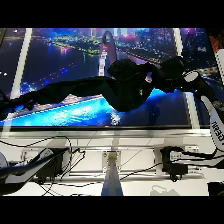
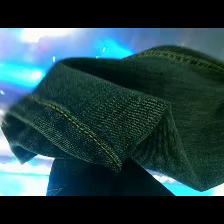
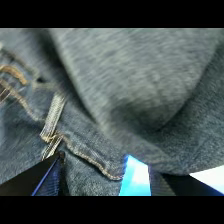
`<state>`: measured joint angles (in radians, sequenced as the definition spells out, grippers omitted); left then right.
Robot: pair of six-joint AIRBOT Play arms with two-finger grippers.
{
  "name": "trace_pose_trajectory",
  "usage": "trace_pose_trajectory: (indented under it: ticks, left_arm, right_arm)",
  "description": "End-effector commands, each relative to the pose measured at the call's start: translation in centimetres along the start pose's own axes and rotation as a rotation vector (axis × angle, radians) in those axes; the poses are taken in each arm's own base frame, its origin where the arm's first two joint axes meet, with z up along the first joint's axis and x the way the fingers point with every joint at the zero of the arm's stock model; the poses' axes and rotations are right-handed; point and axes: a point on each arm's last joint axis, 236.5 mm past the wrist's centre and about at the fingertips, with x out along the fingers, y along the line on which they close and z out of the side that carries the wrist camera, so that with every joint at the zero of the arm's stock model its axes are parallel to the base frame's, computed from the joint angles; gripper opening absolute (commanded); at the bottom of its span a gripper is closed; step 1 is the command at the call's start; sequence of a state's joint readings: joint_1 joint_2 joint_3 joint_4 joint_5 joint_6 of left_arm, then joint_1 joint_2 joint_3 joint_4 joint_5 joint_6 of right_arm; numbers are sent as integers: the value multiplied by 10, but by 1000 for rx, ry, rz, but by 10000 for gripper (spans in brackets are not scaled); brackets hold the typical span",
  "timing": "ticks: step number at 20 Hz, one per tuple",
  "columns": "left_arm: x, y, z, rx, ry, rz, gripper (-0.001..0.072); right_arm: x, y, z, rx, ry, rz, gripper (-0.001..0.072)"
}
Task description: Fold the clothes and pants, and hang the long-sleeved shirts on hangers.
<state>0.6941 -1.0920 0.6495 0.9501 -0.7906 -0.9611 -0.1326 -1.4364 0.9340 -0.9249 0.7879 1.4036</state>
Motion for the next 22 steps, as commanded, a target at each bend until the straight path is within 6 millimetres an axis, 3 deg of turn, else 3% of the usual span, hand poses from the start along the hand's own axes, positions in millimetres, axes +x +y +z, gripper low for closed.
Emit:
trace_pose_trajectory:
  ticks: [1, 3, 5, 6, 7, 10, 12, 14, 16, 18, 20, 22]
  left_arm:
    - [6, 3, -7, -11, 29, -2, 27]
    - [6, 3, -7, -11, 29, -2, 27]
    - [6, 1, -6, -20, 24, -9, 27]
    - [6, -2, -3, -38, 13, -24, 27]
    - [6, -7, 1, -62, -1, -44, 27]
    - [8, -21, 13, -109, -45, -88, 27]
    - [9, -28, 21, -111, -76, -95, 27]
    - [6, -38, 40, -116, -129, -114, 26]
    - [-13, -52, 80, -98, -216, -145, 26]
    - [-49, -67, 139, -69, -349, -168, 25]
    - [-105, -83, 203, -60, -513, -185, 25]
    - [-174, -105, 259, -22, -688, -206, 25]
  right_arm:
    - [15, -8, -19, 125, 81, -8, 548]
    - [23, -11, -37, 141, 159, -10, 541]
    - [28, -4, -40, 147, 167, 6, 371]
    - [30, 0, -38, 144, 158, 13, 354]
    - [32, 6, -36, 142, 140, 23, 197]
    - [40, 28, -23, 94, 66, 47, 28]
    - [38, 53, -5, -21, 9, 74, 28]
    - [20, 92, 29, -123, -72, 126, 28]
    - [-24, 138, 82, -197, -230, 189, 27]
    - [-97, 188, 138, -286, -442, 249, 27]
    - [-194, 239, 180, -405, -686, 285, 27]
    - [-296, 282, 197, -520, -904, 306, 27]
